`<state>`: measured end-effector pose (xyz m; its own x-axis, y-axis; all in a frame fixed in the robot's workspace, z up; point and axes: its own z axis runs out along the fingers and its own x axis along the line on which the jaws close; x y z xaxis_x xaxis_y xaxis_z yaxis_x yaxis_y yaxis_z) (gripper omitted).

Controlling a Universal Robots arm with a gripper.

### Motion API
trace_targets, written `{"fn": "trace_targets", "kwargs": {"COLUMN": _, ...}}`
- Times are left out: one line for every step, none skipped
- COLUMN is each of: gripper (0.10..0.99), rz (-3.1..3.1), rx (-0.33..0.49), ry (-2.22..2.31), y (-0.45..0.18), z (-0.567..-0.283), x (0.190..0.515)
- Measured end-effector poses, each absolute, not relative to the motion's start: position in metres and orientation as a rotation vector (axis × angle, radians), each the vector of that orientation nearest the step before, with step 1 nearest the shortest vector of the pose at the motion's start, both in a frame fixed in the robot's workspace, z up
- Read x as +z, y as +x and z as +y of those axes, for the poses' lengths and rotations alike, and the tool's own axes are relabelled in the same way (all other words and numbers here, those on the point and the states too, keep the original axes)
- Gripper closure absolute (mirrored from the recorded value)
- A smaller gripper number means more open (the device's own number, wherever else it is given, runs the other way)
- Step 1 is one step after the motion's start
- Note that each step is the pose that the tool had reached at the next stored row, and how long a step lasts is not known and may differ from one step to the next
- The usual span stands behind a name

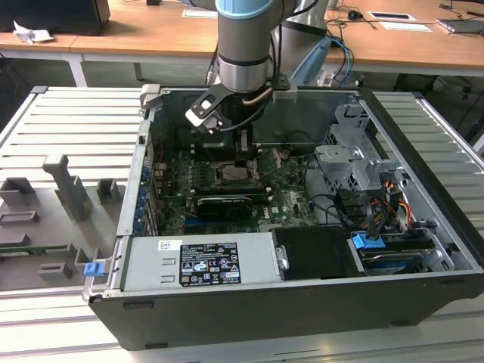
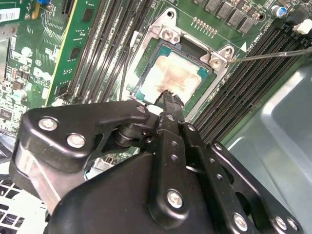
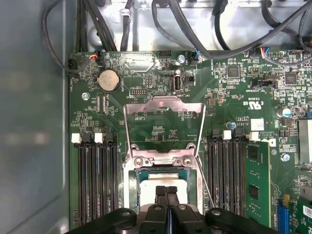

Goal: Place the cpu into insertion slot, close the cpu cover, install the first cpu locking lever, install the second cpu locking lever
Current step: 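Close the cpu cover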

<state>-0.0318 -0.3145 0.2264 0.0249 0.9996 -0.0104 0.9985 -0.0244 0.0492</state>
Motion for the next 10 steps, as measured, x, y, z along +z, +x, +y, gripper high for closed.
{"fn": "trace_targets", "kwargs": {"gripper": 0.98, "rz": 2.164, "rx": 0.042, "ry": 2.218, "y": -0.032, "z": -0.315, "x": 0.228}}
{"fn": "trace_targets", "kwargs": {"gripper": 0.98, "rz": 2.164, "rx": 0.042, "ry": 2.218, "y": -0.032, "z": -0.315, "x": 0.23}}
{"fn": "trace_targets", "kwargs": {"gripper": 0.98, "rz": 2.164, "rx": 0.041, "ry": 2.218, "y": -0.032, "z": -0.315, "x": 0.232}}
{"fn": "trace_targets", "kwargs": {"gripper": 0.98, "rz": 2.164, "rx": 0.041, "ry": 2.218, "y": -0.032, "z": -0.315, "x": 0.236}}
{"fn": "trace_targets", "kwargs": {"gripper": 0.98, "rz": 2.164, "rx": 0.041, "ry": 2.218, "y": -0.032, "z": -0.315, "x": 0.239}}
{"fn": "trace_targets", "kwargs": {"gripper": 0.98, "rz": 2.164, "rx": 0.041, "ry": 2.218, "y": -0.032, "z": -0.315, "x": 0.244}}
{"fn": "trace_targets", "kwargs": {"gripper": 0.98, "rz": 2.165, "rx": 0.041, "ry": 2.219, "y": -0.032, "z": -0.315, "x": 0.249}}
{"fn": "trace_targets", "kwargs": {"gripper": 0.98, "rz": 2.165, "rx": 0.042, "ry": 2.219, "y": -0.032, "z": -0.315, "x": 0.253}}
{"fn": "trace_targets", "kwargs": {"gripper": 0.98, "rz": 2.166, "rx": 0.041, "ry": 2.22, "y": -0.032, "z": -0.314, "x": 0.257}}
{"fn": "trace_targets", "kwargs": {"gripper": 0.98, "rz": 2.167, "rx": 0.039, "ry": 2.221, "y": -0.032, "z": -0.314, "x": 0.261}}
